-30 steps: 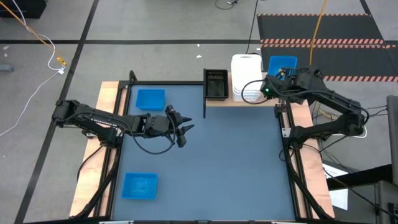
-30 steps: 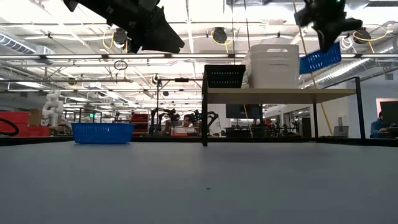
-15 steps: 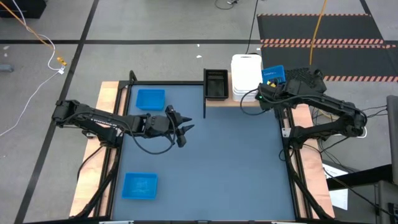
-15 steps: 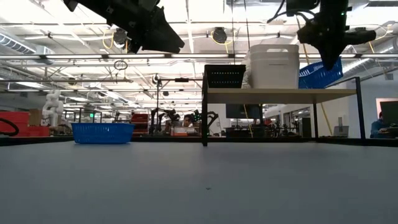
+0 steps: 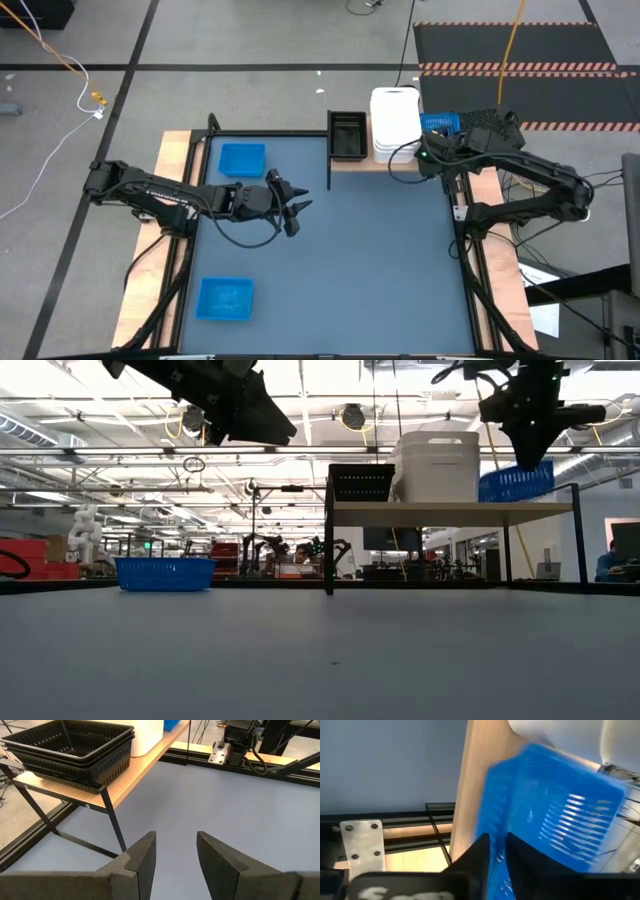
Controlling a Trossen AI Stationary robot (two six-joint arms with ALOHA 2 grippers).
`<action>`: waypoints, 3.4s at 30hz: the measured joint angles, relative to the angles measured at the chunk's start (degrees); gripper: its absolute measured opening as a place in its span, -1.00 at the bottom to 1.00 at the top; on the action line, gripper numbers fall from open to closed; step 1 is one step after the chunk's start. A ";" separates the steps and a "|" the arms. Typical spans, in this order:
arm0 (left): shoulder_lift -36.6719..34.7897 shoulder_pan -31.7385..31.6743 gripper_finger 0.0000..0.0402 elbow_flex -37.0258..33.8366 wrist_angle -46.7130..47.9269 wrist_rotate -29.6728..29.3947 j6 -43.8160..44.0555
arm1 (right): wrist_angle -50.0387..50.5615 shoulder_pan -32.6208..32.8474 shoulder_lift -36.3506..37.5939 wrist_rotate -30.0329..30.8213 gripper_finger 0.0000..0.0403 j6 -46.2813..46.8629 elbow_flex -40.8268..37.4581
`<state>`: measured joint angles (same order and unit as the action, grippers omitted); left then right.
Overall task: Stack baskets on shelf by color
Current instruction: Put the middle right blue bin into the shelf, then stack the bottom blue bin on top of the blue bin on the shelf
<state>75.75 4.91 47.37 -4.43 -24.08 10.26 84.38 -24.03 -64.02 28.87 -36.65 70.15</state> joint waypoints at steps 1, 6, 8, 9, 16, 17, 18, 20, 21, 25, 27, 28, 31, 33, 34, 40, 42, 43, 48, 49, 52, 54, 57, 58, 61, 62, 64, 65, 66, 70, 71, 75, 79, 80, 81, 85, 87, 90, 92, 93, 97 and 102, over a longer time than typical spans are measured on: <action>0.00 0.00 -0.28 0.00 0.00 0.00 0.00 | 0.06 0.00 0.49 0.04 -0.69 -0.10 -0.02; 0.00 0.00 -0.28 0.00 0.00 0.00 0.02 | -0.10 0.00 2.74 1.38 -0.48 -1.00 -0.02; 0.00 0.00 -0.28 0.00 0.00 0.00 0.04 | -0.29 0.00 3.37 2.89 -0.45 -1.21 -0.02; 0.00 0.00 -0.28 0.00 0.00 0.00 0.07 | -0.35 0.00 3.62 3.95 -0.45 -1.42 -0.02; 0.00 0.09 -0.28 0.00 0.00 0.00 0.48 | -0.35 0.12 4.99 8.64 -0.52 1.80 -0.01; -0.09 0.18 -0.28 0.00 0.04 0.00 0.50 | -0.37 0.24 5.24 8.48 -0.53 2.98 0.00; -0.53 0.30 -0.28 0.00 0.53 0.01 0.50 | -0.35 0.50 5.45 8.37 -0.54 4.38 -0.02; -1.87 0.64 -0.28 0.00 1.99 -0.09 0.94 | -0.20 1.24 5.58 8.30 -0.56 7.75 0.00; -2.87 0.98 -0.28 0.04 3.18 -0.61 1.62 | 0.06 1.64 5.62 7.97 -0.56 9.52 0.00; -7.61 3.38 -0.28 0.07 9.26 -7.37 6.47 | 0.72 3.78 5.67 1.70 -0.56 16.38 0.00; -9.16 4.92 -0.28 0.07 10.79 -10.69 8.45 | -0.01 5.14 5.67 -4.42 -0.56 19.02 0.00; -9.52 5.66 -0.28 0.07 10.95 -11.72 9.02 | -1.07 5.89 5.67 -8.51 -0.56 19.85 0.00; -9.57 7.48 -0.28 0.07 10.32 -12.46 9.33 | -6.63 8.33 5.66 -21.85 -0.56 22.22 0.00; -9.03 8.24 -0.28 0.07 10.16 -12.46 9.55 | -11.23 10.14 5.63 -28.73 -0.56 23.65 0.00; -8.57 8.48 -0.28 0.07 10.16 -12.52 9.97 | -13.54 11.10 5.62 -31.51 -0.56 24.37 0.00; -5.75 11.95 -0.28 0.09 13.32 -10.82 17.86 | -27.47 17.59 3.38 -43.23 -0.56 22.64 -0.63; -4.44 14.64 -0.28 0.07 17.46 -7.78 23.82 | -35.17 19.79 2.51 -47.98 -0.56 16.22 -3.19; -3.89 16.42 -0.28 0.07 19.87 -7.45 27.40 | -40.66 20.77 2.15 -49.94 -0.56 13.00 -5.35; -1.18 25.72 -0.28 0.07 28.48 -7.26 44.48 | -77.59 25.53 -1.73 -54.60 -0.55 12.54 -19.26; -0.64 27.43 -0.28 0.07 29.33 -6.26 47.60 | -81.48 26.33 -3.74 -54.58 -0.54 13.97 -20.48; 0.76 32.22 -0.28 0.04 29.67 -2.10 53.86 | -83.62 28.22 -10.71 -52.96 -0.49 14.87 -21.20; 1.42 34.85 -0.28 0.04 29.77 -0.87 56.31 | -85.28 29.65 -15.90 -49.60 -0.44 14.91 -19.34; 1.94 37.81 -0.28 0.02 29.77 0.35 59.73 | -87.60 31.60 -23.34 -48.24 -0.35 13.49 -14.54; 2.00 38.70 -0.28 0.02 29.85 0.99 60.89 | -88.56 32.29 -25.90 -48.25 -0.32 13.39 -12.28; 1.99 40.80 -0.28 0.02 30.04 1.72 63.80 | -90.88 33.84 -33.33 -48.18 -0.24 12.51 -4.84; 1.99 41.27 -0.28 0.02 30.44 1.76 64.59 | -91.01 34.36 -35.64 -48.32 -0.23 11.31 -2.34; 1.95 41.96 -0.28 0.02 32.66 1.51 66.11 | -90.88 35.13 -40.57 -48.29 -0.20 7.93 2.90; 1.88 42.11 -0.28 0.02 34.49 0.93 67.01 | -90.91 35.44 -42.80 -48.26 -0.19 6.46 5.28; 1.86 42.13 -0.28 0.02 36.68 -0.44 68.01 | -90.70 35.67 -45.18 -48.20 -0.18 5.13 7.62; 1.85 41.71 -0.28 0.02 46.93 -6.93 74.99 | -91.35 36.53 -53.45 -47.64 -0.18 -0.06 15.78; 1.84 41.60 -0.28 0.02 49.04 -7.42 77.84 | -92.92 36.71 -55.40 -46.55 -0.18 -1.01 17.29; 1.84 41.62 -0.28 0.02 55.95 -5.38 87.72 | -99.12 37.22 -61.87 -44.20 -0.16 -5.43 21.41; 1.88 41.62 -0.28 0.02 57.05 0.37 90.77 | -102.52 37.71 -66.93 -43.89 -0.13 -10.49 25.82; 1.92 41.63 -0.28 0.01 56.79 2.23 90.80 | -103.65 37.86 -68.17 -43.89 -0.12 -11.75 26.73; 1.92 41.68 -0.28 0.00 56.69 4.01 90.77 | -104.93 38.02 -69.60 -43.92 -0.11 -12.76 27.76; 1.92 42.07 -0.28 0.00 56.51 8.60 90.82 | -110.09 38.51 -75.41 -43.96 -0.09 -16.59 32.08; 1.92 42.25 -0.28 0.00 56.46 9.05 90.93 | -110.00 38.50 -77.79 -43.96 -0.09 -18.06 34.50; 1.92 42.34 -0.28 0.00 56.53 8.85 91.00 | -109.12 38.40 -80.60 -43.92 -0.09 -18.64 38.27; 1.92 42.33 -0.28 0.00 56.81 8.61 90.89 | -108.66 38.31 -82.21 -43.93 -0.09 -18.71 40.49; 1.92 42.32 -0.28 0.00 56.91 8.59 90.86 | -108.12 38.20 -82.66 -43.99 -0.09 -18.89 41.25; 1.92 42.38 -0.28 -0.02 58.28 9.20 91.20 | -105.87 37.44 -83.82 -45.16 -0.09 -21.31 43.73; 1.92 42.47 -0.28 -0.02 58.99 10.42 91.80 | -98.77 36.31 -83.58 -47.15 -0.12 -22.08 44.13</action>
<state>77.67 47.37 47.35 54.57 -13.66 102.06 -14.39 12.28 -147.59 -18.28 -58.73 114.28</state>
